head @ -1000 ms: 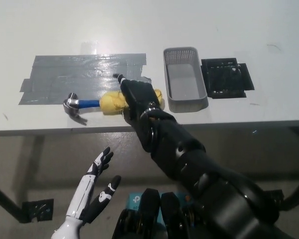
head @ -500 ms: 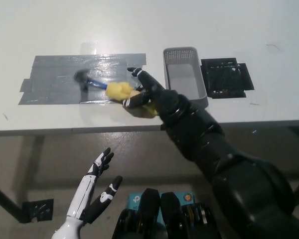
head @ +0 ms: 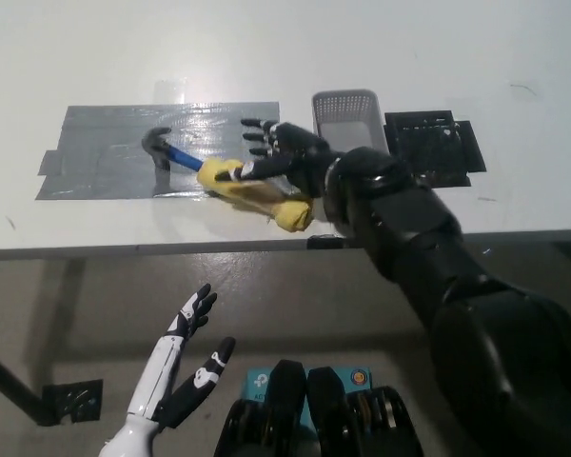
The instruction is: The robot picks the hammer placed on top of the gray container with right hand and places it on the grey area of the desk
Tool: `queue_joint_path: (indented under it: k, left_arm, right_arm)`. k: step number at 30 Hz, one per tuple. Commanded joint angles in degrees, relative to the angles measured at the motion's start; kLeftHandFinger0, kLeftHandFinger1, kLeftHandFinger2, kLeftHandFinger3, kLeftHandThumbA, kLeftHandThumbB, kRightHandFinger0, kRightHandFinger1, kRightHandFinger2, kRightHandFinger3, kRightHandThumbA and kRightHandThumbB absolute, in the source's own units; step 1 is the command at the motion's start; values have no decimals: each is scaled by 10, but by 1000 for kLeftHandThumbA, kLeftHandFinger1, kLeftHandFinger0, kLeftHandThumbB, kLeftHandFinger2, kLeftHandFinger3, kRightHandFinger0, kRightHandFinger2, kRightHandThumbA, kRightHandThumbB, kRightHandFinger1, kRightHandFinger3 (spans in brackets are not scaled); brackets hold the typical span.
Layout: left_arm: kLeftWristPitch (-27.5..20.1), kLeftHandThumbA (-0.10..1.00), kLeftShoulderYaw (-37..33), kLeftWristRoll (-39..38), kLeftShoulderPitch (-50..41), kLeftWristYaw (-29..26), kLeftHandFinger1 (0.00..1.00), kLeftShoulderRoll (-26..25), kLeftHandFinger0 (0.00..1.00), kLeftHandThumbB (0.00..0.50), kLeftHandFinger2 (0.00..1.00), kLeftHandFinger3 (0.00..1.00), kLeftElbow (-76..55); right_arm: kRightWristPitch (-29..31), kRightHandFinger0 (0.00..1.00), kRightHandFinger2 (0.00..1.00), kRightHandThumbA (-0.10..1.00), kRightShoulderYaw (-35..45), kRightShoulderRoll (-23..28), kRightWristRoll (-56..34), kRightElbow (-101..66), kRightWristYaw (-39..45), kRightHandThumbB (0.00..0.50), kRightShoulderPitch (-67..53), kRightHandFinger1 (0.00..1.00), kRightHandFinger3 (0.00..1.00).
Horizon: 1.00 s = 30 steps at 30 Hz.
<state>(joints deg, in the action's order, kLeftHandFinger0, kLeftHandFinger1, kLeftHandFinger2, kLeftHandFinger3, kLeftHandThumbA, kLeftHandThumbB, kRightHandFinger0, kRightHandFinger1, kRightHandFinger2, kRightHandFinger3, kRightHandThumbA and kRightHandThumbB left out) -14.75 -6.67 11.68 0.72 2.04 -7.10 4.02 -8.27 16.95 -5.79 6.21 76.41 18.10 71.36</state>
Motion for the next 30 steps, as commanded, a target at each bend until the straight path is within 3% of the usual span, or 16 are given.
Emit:
queue_joint_path:
  k: [1, 8, 11, 16, 20, 24, 30]
  left_arm:
    - [0, 747, -5, -6, 28, 17, 1000, -8, 1000, 123, 1000, 1000, -21]
    - [-10, 780, -7, 2, 32, 18, 1000, -12, 1000, 124, 1000, 1000, -18]
    - [-5, 786, -7, -2, 34, 21, 1000, -12, 1000, 132, 1000, 1000, -19]
    - [-7, 791, -6, 2, 35, 18, 1000, -9, 1000, 136, 1000, 1000, -15]
    - [0, 784, -2, 0, 42, 18, 1000, -10, 1000, 133, 1000, 1000, -17]
    - [0, 771, 6, -7, 63, 17, 1000, -12, 1000, 122, 1000, 1000, -11]
    - [-11, 870, 18, -17, 94, 7, 1000, -10, 1000, 113, 1000, 1000, 12]
  right_arm:
    - [-10, 1000, 1000, 1000, 101, -5, -190, -98, 91, 497, 117, 1000, 1000]
    - [74, 1000, 1000, 1000, 58, 12, -120, -168, -21, 498, 127, 1000, 1000]
    - [81, 1000, 1000, 1000, 37, 27, -107, -231, -37, 487, 123, 1000, 1000]
    - [35, 1000, 1000, 1000, 7, 63, -93, -415, -38, 459, 94, 1000, 1000]
    - [-11, 1000, 1000, 1000, -18, 109, -76, -605, -12, 478, 45, 1000, 1000]
    - [-39, 1000, 1000, 1000, -18, 159, -74, -795, 8, 427, -18, 1000, 1000]
    - [-72, 1000, 1000, 1000, 15, 207, -122, -1033, 25, 446, -170, 1000, 1000]
